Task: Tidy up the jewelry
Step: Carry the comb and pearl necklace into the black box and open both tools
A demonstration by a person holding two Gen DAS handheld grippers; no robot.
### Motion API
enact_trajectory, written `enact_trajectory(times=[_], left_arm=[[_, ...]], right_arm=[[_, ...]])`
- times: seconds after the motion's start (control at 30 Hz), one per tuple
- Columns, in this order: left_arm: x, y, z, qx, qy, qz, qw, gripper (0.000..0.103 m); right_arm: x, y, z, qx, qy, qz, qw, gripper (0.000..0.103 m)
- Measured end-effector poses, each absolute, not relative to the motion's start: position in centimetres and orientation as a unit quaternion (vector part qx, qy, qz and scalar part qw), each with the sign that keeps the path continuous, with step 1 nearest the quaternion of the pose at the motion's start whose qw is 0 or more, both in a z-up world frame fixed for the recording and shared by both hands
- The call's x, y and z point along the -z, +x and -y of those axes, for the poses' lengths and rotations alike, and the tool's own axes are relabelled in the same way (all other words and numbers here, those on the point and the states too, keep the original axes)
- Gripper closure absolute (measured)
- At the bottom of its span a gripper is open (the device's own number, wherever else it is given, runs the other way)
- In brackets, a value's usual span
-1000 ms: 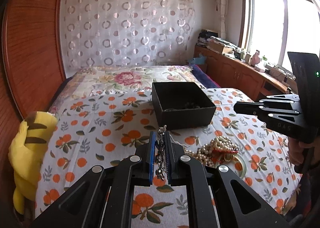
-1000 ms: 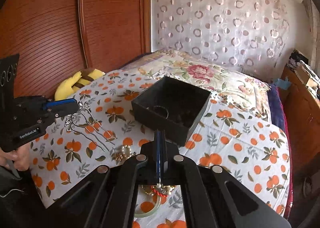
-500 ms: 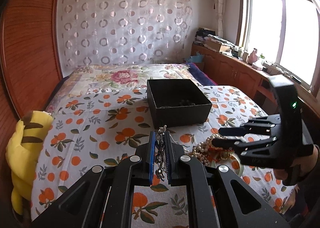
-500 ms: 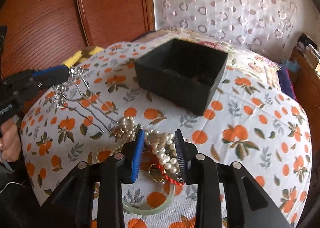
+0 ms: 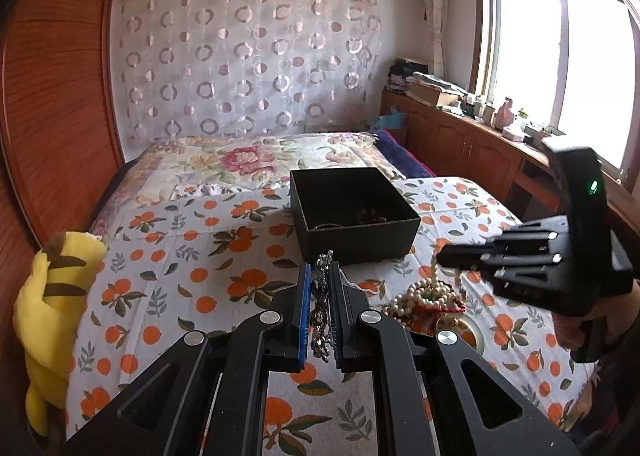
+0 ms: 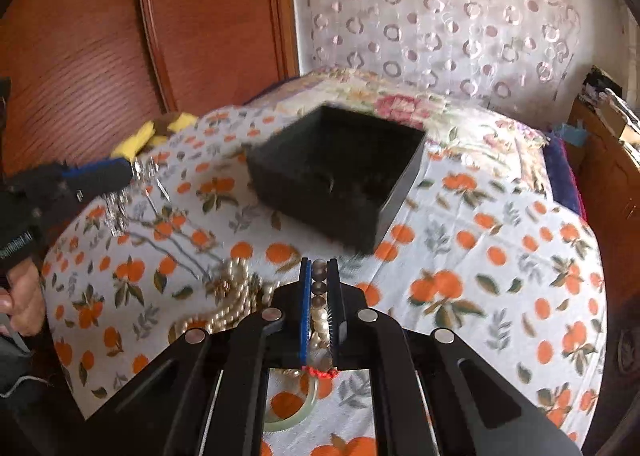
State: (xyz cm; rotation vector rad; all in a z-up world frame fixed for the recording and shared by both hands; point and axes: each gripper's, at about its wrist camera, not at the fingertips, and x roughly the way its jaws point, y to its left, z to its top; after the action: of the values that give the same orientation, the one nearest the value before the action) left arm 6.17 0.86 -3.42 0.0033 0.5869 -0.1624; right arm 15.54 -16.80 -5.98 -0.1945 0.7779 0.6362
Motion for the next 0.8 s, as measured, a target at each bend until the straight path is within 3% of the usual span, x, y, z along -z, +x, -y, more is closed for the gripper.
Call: enact_trajectory(times=[0.8], left_arm=[[0.6, 9.3, -1.3, 0.072, -0.003, -0.268, 0.961, 0.095]], right_arm=[[-6.3, 16.6, 18.1, -0.304, -0.08, -0.252, 0.915, 0.095]])
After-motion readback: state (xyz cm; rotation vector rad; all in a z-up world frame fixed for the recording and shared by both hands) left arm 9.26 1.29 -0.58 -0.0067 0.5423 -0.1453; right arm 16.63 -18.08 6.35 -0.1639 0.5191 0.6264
